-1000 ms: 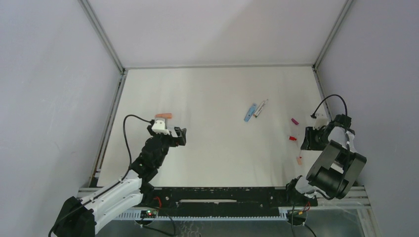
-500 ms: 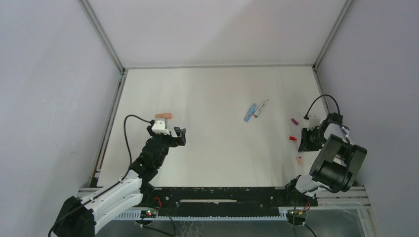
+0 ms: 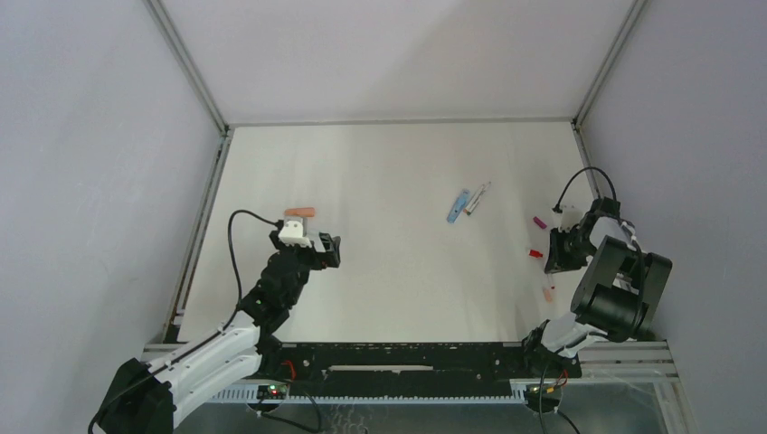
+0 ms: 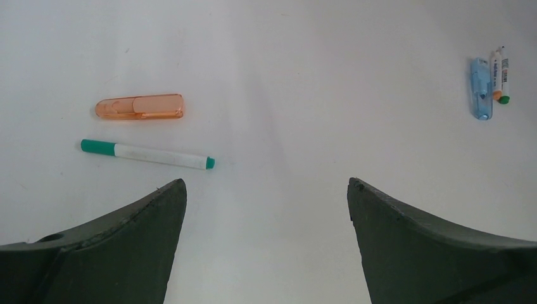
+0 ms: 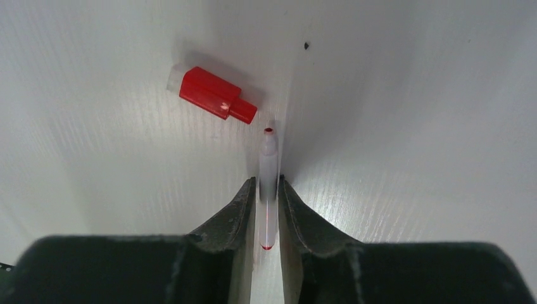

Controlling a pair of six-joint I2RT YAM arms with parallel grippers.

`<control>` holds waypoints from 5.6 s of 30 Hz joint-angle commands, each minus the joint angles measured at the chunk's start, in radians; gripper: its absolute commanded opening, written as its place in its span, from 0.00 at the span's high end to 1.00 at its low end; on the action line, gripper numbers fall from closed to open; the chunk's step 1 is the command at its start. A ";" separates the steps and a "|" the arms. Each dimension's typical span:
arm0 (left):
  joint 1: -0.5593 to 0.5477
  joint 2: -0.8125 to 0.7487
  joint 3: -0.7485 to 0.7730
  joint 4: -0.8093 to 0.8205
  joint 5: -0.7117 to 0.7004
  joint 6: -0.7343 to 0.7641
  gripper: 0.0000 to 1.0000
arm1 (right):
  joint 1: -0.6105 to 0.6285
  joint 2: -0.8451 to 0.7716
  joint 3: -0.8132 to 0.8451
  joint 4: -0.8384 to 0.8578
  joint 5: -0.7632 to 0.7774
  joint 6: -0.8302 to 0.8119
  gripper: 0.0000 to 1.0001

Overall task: Insert the pens into the pen caps
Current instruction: Pick up the pen from the center of the board, then pick up the pen cap from the center of the board.

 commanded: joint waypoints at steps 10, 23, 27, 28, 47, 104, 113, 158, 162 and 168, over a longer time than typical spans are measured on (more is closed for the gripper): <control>-0.009 -0.039 0.039 0.040 0.017 0.020 0.00 | 0.015 -0.011 0.033 0.014 0.040 0.029 1.00; -0.008 -0.145 -0.019 0.233 0.368 -0.268 0.00 | 0.002 -0.407 0.026 -0.019 -0.359 -0.108 1.00; -0.008 -0.143 -0.012 0.287 0.459 -0.376 0.00 | 0.086 -0.496 0.016 -0.052 -0.579 -0.196 1.00; -0.009 -0.136 -0.008 0.308 0.484 -0.398 0.00 | 0.115 -0.507 0.016 -0.059 -0.610 -0.214 1.00; -0.312 0.397 0.179 0.837 0.463 -0.419 0.13 | 0.650 -0.490 0.039 0.043 -0.924 -0.172 1.00; -0.440 0.813 0.364 1.038 0.336 -0.453 1.00 | 0.705 -0.448 -0.001 0.147 -0.929 0.011 0.64; -0.439 0.777 0.346 1.048 0.287 -0.459 1.00 | 0.765 -0.417 -0.002 0.181 -0.905 0.039 0.78; -0.289 0.141 0.157 -0.058 -0.084 -0.088 0.00 | 0.959 0.091 0.097 0.052 0.036 -0.078 0.96; -0.288 0.147 0.157 -0.054 -0.082 -0.087 0.00 | 0.961 0.099 0.107 0.045 0.032 -0.076 0.96; -0.287 0.131 0.144 -0.046 -0.083 -0.090 0.00 | 0.889 0.047 0.128 -0.010 -0.058 -0.106 0.97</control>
